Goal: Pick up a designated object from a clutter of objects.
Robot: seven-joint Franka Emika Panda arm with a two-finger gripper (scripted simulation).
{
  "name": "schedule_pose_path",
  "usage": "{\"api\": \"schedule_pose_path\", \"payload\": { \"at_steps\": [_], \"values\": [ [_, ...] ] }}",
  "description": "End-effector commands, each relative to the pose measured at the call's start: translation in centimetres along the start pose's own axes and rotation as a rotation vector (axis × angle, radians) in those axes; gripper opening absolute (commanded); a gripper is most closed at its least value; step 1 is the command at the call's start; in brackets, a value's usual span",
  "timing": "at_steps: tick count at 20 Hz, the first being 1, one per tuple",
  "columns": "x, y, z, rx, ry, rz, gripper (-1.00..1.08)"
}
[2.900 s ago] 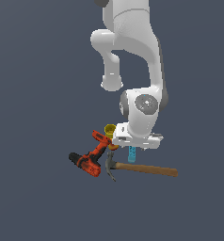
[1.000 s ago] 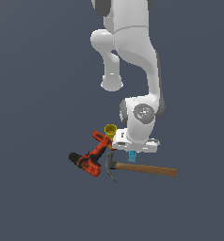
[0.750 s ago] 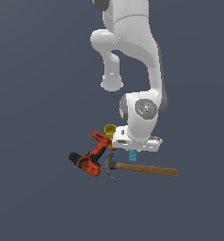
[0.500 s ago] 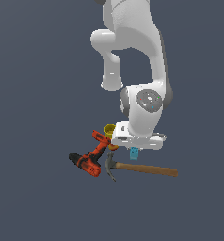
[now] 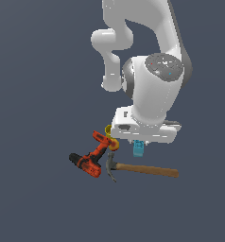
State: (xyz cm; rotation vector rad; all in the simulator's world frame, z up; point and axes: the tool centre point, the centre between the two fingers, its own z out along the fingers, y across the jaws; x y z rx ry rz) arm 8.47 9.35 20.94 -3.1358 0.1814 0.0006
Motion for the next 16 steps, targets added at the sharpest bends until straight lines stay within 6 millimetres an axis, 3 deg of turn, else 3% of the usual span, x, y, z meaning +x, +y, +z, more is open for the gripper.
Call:
{"api": "schedule_pose_path", "payload": {
  "at_steps": [1, 9, 16],
  "values": [
    [0.6, 0.0, -2.7, 0.0, 0.0, 0.0, -1.0],
    [2.6, 0.1, -10.2, 0.0, 0.0, 0.0, -1.0],
    [3.9, 0.1, -14.2, 0.0, 0.0, 0.0, -1.0]
  ]
}}
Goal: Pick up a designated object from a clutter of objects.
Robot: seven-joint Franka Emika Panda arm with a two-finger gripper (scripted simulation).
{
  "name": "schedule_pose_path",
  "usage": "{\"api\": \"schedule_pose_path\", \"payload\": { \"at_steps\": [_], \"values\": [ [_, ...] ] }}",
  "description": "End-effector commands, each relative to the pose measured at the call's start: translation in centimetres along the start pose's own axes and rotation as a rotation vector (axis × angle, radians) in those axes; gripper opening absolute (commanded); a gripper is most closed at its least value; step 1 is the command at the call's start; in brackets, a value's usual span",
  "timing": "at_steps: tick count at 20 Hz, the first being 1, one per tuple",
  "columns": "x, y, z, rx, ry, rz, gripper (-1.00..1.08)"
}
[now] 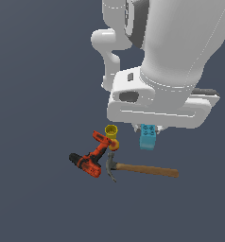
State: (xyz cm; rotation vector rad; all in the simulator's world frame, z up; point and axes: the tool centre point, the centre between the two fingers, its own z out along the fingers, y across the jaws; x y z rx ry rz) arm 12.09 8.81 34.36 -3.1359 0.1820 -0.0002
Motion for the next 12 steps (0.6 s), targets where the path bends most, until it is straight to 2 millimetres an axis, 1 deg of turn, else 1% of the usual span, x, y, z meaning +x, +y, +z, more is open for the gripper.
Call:
{"api": "schedule_pose_path", "payload": {
  "at_steps": [1, 6, 12],
  "values": [
    [0.3, 0.0, -1.2, 0.0, 0.0, 0.0, -1.0],
    [0.8, 0.0, -2.4, 0.0, 0.0, 0.0, -1.0],
    [1.0, 0.0, -2.9, 0.0, 0.0, 0.0, -1.0]
  ]
}}
